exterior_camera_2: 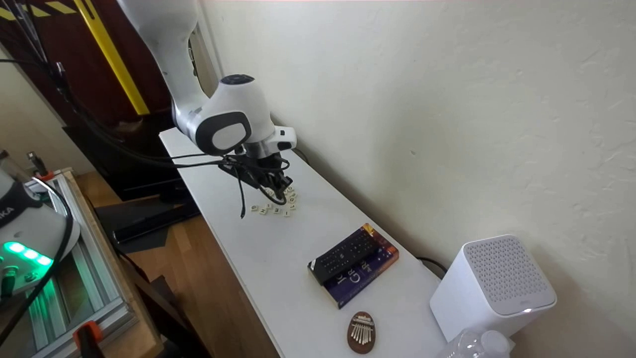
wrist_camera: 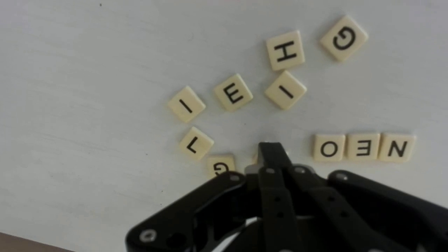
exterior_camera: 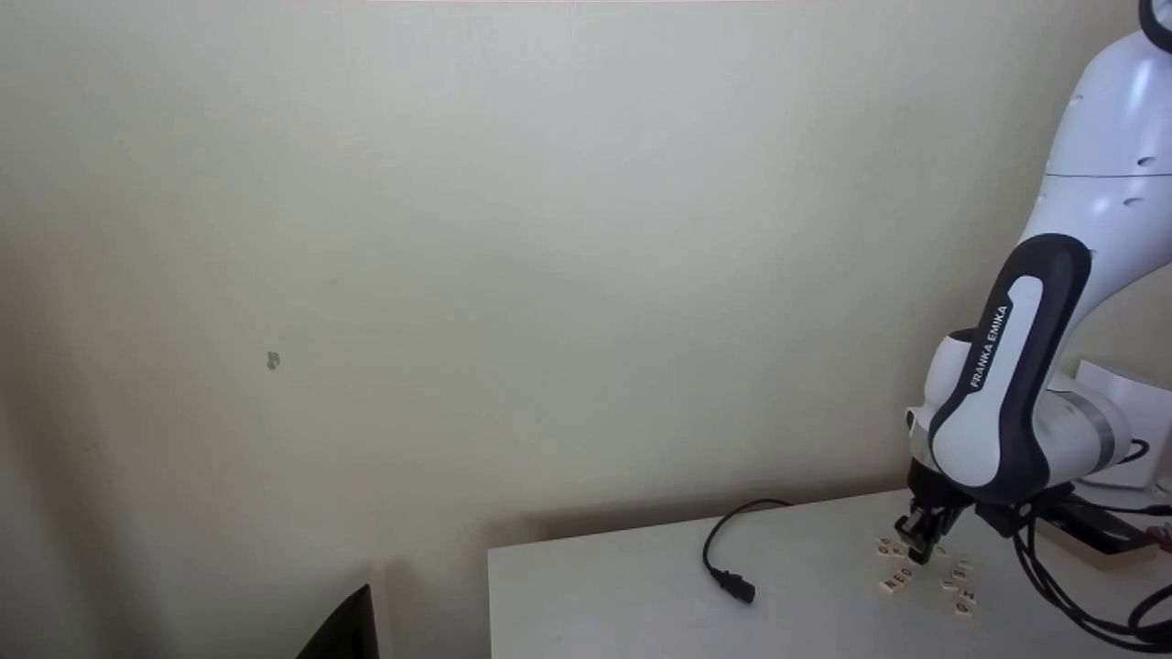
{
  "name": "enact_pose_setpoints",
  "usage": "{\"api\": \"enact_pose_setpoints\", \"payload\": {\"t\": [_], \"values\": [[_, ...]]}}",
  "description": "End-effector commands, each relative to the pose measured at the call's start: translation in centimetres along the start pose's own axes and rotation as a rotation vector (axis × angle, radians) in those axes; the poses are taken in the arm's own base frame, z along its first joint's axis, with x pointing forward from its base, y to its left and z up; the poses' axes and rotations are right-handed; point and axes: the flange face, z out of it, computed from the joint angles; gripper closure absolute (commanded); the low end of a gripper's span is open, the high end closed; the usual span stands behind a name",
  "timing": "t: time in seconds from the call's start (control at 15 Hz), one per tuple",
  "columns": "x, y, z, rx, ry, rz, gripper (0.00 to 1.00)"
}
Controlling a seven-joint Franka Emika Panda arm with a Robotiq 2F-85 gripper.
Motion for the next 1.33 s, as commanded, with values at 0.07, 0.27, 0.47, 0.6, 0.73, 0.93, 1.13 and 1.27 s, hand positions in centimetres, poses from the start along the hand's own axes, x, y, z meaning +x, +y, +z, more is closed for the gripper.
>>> {"api": "enact_pose_setpoints", "payload": {"t": [0.07, 0.27, 0.47, 0.6, 0.73, 0.93, 1.13, 1.27], "values": [[-0.7, -1.0, 1.2, 0.003, -0.027, -0.139, 1.00], [-0.9, -1.2, 1.1, 0.002, -0.026, -0.204, 1.00], [-0.9, -1.5, 1.0, 0.001, -0.025, -0.254, 1.00], [-1.0, -1.7, 1.0, -0.001, -0.026, -0.284, 1.00], [-1.1, -2.0, 1.0, -0.001, -0.028, -0.313, 1.00], [-1.3, -2.3, 1.0, -0.006, -0.029, -0.354, 1.00], [-1.3, -2.5, 1.0, -0.019, -0.032, -0.390, 1.00], [-1.3, -2.6, 1.0, -0.027, -0.034, -0.415, 1.00]]}}
